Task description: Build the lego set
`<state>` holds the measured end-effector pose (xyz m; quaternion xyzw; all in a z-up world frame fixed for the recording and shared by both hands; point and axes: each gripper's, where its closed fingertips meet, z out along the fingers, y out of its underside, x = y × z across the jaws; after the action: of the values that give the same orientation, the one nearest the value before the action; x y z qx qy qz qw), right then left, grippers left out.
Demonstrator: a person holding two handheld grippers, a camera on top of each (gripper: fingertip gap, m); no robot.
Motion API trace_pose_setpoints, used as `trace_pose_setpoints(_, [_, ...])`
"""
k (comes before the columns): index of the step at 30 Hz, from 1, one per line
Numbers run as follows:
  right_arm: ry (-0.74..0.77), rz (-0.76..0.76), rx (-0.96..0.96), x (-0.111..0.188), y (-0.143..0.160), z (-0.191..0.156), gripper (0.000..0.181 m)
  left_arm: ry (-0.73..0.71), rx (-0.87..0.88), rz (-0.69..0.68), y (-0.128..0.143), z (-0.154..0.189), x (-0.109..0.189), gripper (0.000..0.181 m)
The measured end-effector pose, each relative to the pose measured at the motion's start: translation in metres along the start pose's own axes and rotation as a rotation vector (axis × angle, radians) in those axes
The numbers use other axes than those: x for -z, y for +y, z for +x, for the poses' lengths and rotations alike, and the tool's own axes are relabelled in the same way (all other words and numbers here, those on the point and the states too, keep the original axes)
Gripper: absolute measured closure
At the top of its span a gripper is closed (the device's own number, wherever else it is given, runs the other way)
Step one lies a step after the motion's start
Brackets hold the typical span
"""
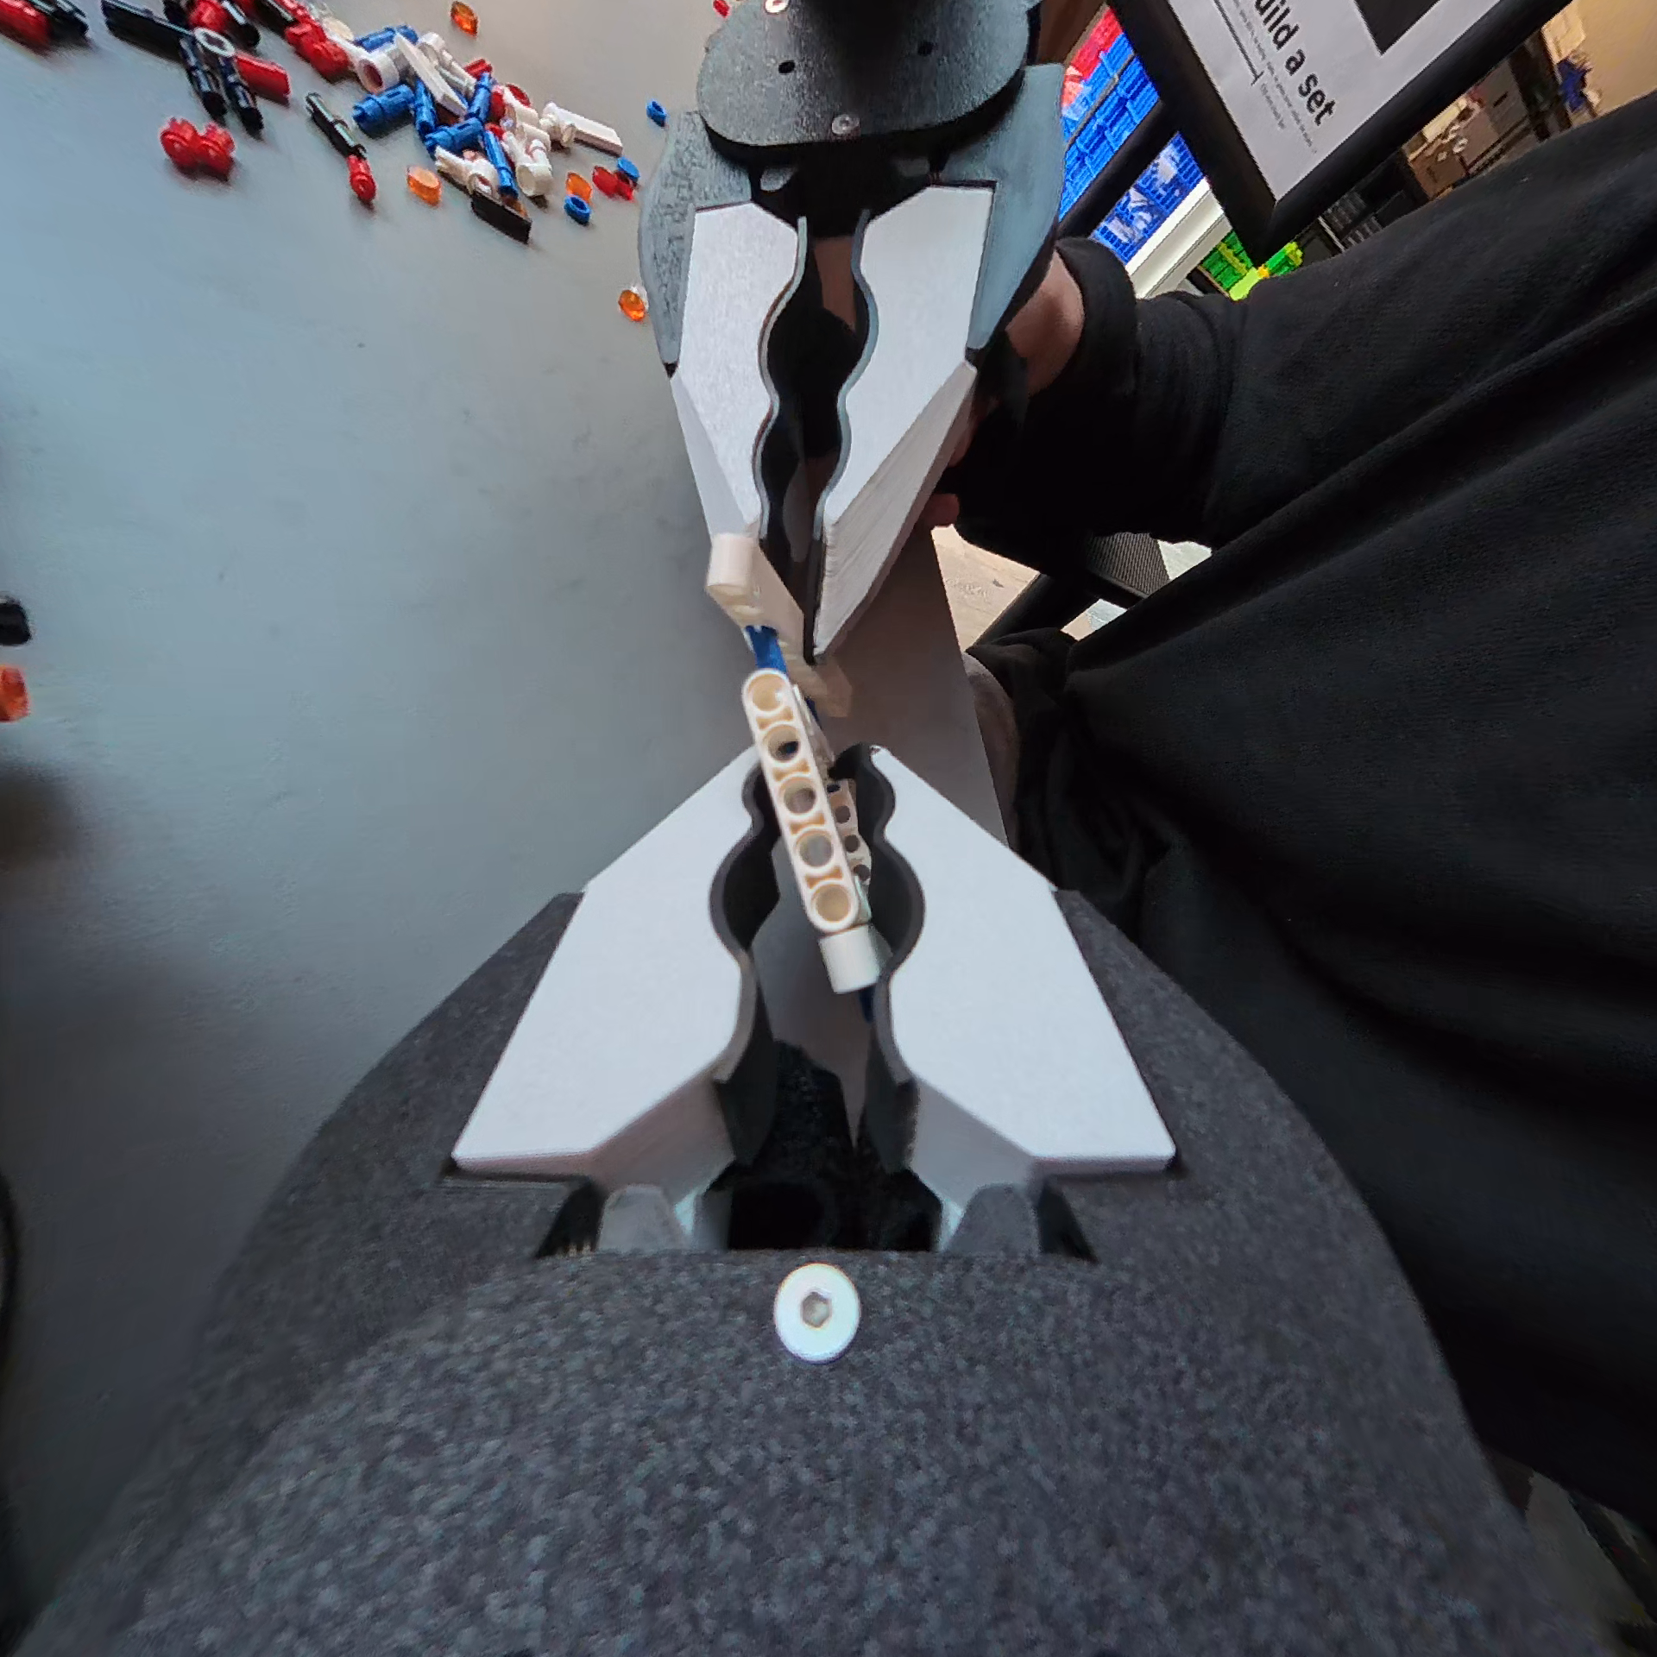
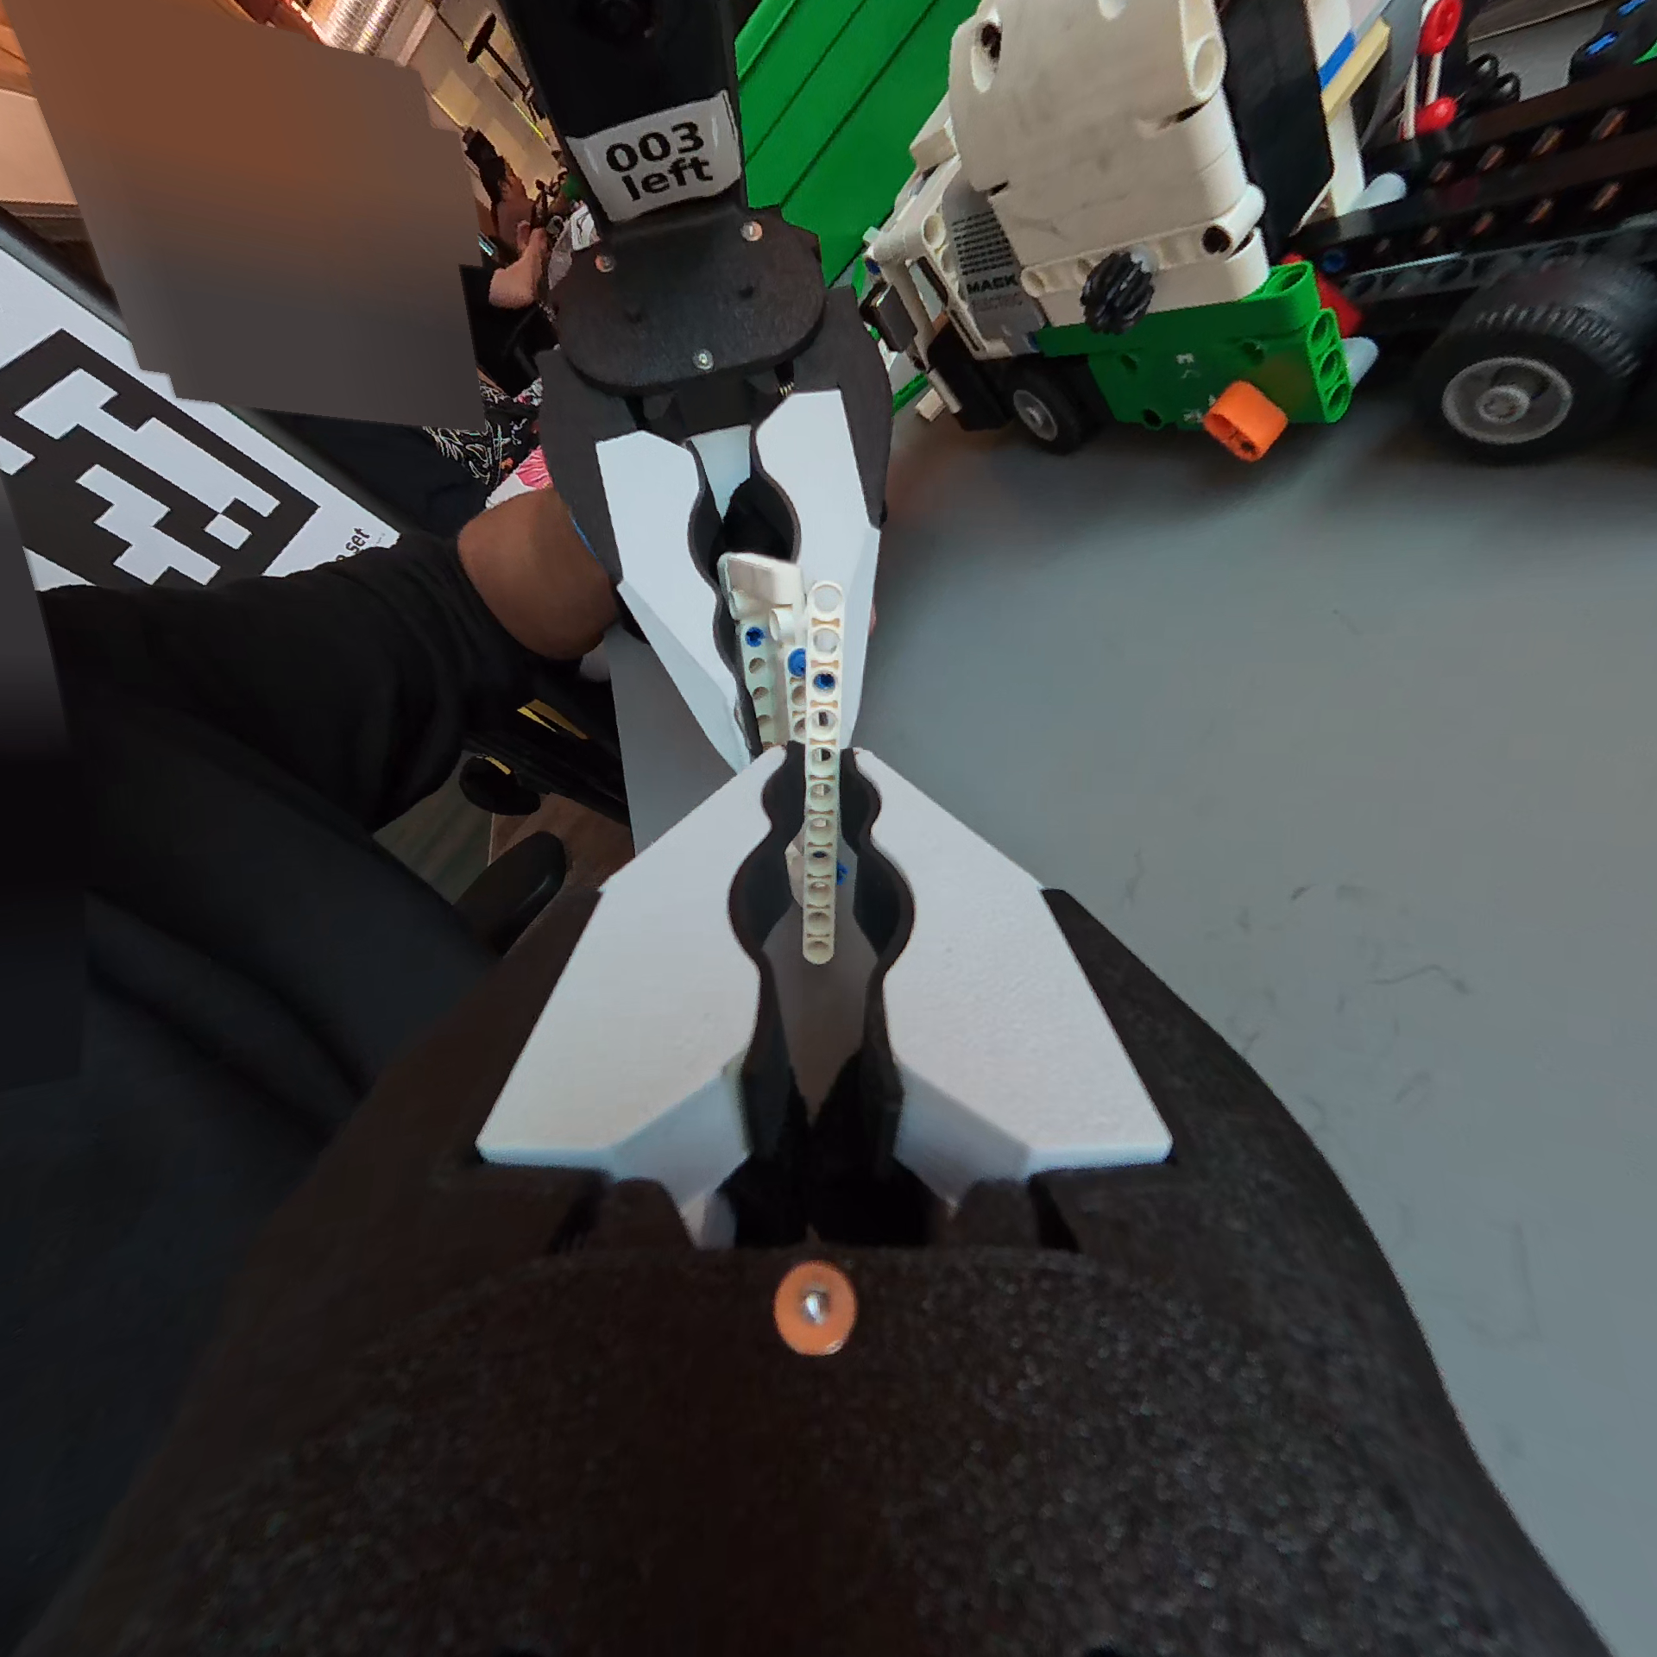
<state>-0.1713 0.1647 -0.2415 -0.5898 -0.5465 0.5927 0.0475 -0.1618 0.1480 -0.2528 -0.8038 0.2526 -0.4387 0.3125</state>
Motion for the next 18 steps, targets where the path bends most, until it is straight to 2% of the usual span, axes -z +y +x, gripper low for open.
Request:
trace_pose_setpoints(6, [-0.034, -0.004, 0.011, -0.001, 0.001, -0.006, 0.175, 0.002, -0.002, -0.002, 0.000, 0.003, -0.003, 0.172])
trace_pose_setpoints(11, [-0.093, -0.048, 0.043, -0.002, 0.005, -0.013, 0.175, 0.081, 0.011, -0.029, 0.004, 0.011, -0.004, 0.173])
trace_pose_setpoints(18, [-0.246, -0.140, -0.037, -0.003, 0.009, -0.023, 0.175, 0.139, -0.018, -0.062, 0.008, 0.022, -0.006, 0.173])
